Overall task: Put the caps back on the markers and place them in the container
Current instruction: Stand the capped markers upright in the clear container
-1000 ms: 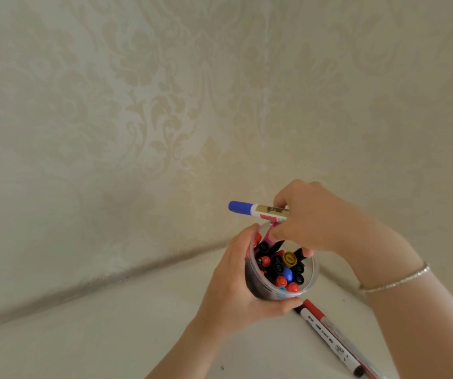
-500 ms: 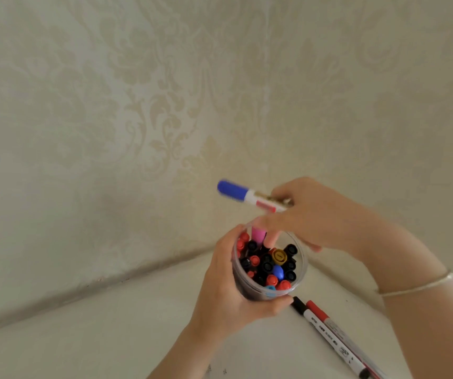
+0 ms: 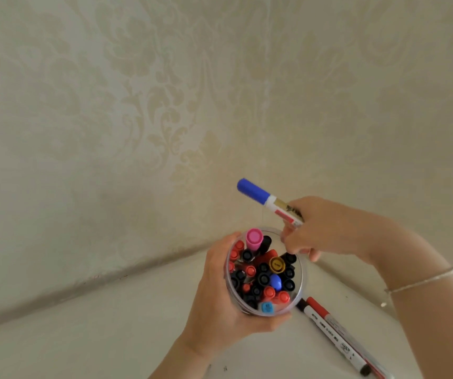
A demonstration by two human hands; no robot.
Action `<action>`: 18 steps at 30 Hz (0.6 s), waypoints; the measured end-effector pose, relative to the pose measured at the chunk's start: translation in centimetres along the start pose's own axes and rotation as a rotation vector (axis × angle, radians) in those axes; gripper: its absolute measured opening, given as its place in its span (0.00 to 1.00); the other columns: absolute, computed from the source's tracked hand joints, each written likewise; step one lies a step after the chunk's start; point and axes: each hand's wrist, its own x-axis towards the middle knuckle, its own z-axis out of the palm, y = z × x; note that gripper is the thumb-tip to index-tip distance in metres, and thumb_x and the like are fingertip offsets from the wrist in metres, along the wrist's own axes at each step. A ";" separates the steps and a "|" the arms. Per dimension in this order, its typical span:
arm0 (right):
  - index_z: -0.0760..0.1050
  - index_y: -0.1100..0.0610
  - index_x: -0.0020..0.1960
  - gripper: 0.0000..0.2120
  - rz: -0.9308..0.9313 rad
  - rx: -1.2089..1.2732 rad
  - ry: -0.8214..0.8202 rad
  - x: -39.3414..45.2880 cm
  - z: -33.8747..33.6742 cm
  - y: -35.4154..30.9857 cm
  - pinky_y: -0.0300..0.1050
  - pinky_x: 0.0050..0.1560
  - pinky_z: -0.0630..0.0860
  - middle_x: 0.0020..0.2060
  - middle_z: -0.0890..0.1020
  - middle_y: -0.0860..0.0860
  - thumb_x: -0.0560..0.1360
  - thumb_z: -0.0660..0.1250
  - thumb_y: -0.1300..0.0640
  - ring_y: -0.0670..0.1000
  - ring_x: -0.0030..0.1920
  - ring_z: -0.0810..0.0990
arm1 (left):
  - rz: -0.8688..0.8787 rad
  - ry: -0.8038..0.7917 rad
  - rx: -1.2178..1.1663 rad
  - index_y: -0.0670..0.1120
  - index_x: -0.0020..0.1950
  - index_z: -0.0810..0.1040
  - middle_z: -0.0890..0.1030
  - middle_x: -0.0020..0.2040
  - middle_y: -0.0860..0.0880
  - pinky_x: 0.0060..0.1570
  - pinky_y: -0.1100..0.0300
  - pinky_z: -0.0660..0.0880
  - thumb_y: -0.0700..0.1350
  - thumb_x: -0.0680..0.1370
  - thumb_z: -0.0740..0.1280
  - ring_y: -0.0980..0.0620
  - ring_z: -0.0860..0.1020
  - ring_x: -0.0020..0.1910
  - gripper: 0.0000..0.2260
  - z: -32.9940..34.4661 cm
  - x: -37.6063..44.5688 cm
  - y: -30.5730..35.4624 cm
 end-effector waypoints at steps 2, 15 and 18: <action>0.69 0.59 0.42 0.05 0.038 0.021 -0.005 0.5 0.7 0.4 0.38 0.31 0.75 0.31 0.76 0.54 0.71 0.66 0.64 0.50 0.28 0.75 | -0.023 -0.016 -0.021 0.58 0.70 0.63 0.72 0.67 0.56 0.61 0.60 0.73 0.38 0.59 0.83 0.51 0.74 0.66 0.47 -0.3 -0.2 -0.6; 0.71 0.60 0.41 0.06 -0.031 0.014 0.181 2.0 1.5 0.3 0.49 0.38 0.80 0.30 0.78 0.55 0.68 0.68 0.65 0.52 0.28 0.79 | 0.381 0.026 0.620 0.42 0.50 0.83 0.78 0.54 0.47 0.52 0.57 0.72 0.45 0.78 0.66 0.49 0.76 0.53 0.09 -3.3 3.7 2.6; 0.71 0.62 0.41 0.05 -0.026 0.044 0.145 2.0 1.1 0.3 0.48 0.39 0.81 0.30 0.79 0.56 0.68 0.68 0.66 0.52 0.28 0.80 | 0.428 -0.241 0.834 0.46 0.43 0.84 0.80 0.43 0.52 0.42 0.62 0.69 0.39 0.73 0.62 0.50 0.74 0.43 0.11 -3.7 5.1 3.6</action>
